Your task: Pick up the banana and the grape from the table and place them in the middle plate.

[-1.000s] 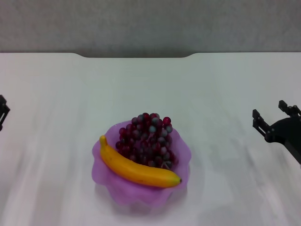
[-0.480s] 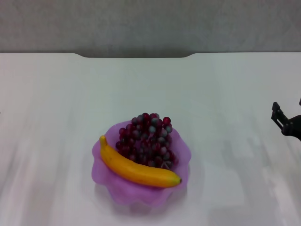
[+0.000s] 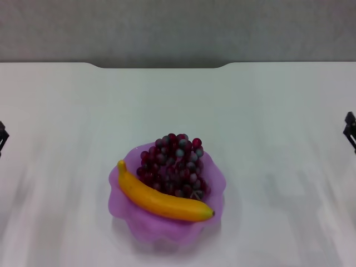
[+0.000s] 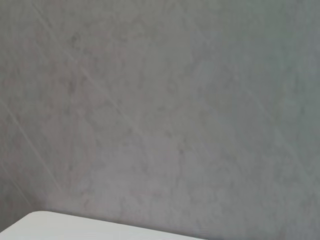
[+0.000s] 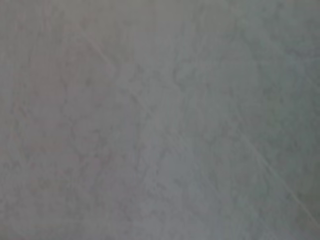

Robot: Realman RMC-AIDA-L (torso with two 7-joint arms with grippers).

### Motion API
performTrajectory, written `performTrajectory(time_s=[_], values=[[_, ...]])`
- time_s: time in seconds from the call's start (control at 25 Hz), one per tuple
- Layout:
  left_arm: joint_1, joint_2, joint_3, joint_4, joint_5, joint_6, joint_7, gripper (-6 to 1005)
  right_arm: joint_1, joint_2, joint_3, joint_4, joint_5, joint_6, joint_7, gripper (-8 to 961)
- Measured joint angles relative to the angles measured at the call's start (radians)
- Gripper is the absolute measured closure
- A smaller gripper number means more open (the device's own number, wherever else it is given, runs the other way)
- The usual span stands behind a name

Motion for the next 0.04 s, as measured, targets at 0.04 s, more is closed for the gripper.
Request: performTrajectory(time_s=[0.04], values=[[-0.002, 0.0, 0.0, 0.0, 0.001, -0.004, 0.001, 127, 0.0, -0.001, 0.0, -0.003, 0.001, 0.006, 0.0, 185]])
